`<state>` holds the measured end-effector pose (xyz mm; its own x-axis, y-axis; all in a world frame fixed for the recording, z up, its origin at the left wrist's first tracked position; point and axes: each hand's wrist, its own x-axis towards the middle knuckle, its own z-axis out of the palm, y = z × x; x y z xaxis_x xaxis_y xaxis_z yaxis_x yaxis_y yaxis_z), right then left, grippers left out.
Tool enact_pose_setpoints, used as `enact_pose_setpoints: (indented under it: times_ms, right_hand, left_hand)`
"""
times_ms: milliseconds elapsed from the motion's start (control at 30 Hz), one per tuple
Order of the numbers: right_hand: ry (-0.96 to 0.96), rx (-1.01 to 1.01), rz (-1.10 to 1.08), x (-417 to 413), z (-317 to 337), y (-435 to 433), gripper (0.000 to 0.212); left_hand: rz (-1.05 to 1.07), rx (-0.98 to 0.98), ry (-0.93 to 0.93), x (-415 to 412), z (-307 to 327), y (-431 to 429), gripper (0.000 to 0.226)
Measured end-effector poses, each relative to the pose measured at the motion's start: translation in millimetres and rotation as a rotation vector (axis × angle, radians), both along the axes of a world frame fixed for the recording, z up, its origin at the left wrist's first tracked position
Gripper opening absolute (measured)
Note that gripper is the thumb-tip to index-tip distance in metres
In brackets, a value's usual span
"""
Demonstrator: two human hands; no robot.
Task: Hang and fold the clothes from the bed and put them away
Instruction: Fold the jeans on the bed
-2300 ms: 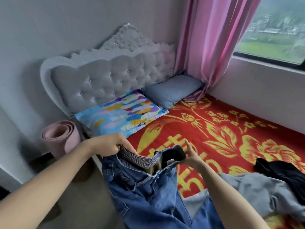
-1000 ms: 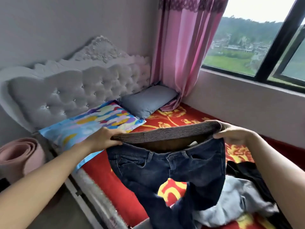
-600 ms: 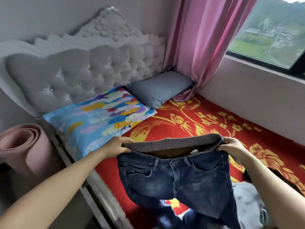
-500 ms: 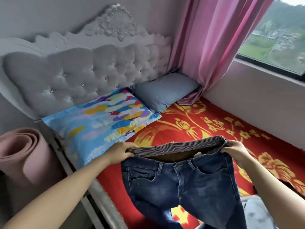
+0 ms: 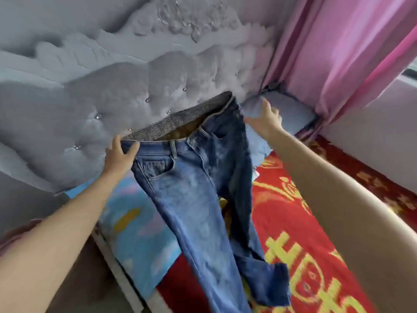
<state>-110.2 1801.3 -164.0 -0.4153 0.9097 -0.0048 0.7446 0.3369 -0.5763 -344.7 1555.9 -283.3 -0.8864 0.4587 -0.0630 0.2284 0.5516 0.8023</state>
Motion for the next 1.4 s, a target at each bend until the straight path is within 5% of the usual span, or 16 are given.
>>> enact_pose_setpoints:
  times_ms: [67,233,400,767,1100,1200,1400]
  right_hand:
    - [-0.127,-0.073,0.050,24,-58,-21,0.071]
    - [-0.416,-0.507,-0.261,153,-190,-79,0.060]
    - [-0.439,-0.684,-0.355,256,-256,-141,0.043]
    - [-0.252,-0.809,-0.574,365,-368,-222,0.061]
    - [0.048,-0.580,-0.780,355,-429,-161,0.080]
    - [0.371,-0.672,-0.850,342,-427,-141,0.053]
    - [0.480,-0.665,-0.436,369,-380,-126,0.042]
  left_hand:
    - [0.007,-0.204,-0.049,10,-47,-10,0.064]
    - [-0.198,-0.527,-0.175,115,-146,-30,0.067]
    - [-0.545,-0.691,-0.220,233,-196,-40,0.068]
    - [-0.894,-0.853,-0.128,337,-275,-56,0.065]
    - [-0.988,-0.866,0.043,344,-331,-31,0.060]
    - [-0.984,-0.869,0.046,339,-337,-24,0.058]
    - [-0.797,-0.585,-0.087,332,-321,7,0.036]
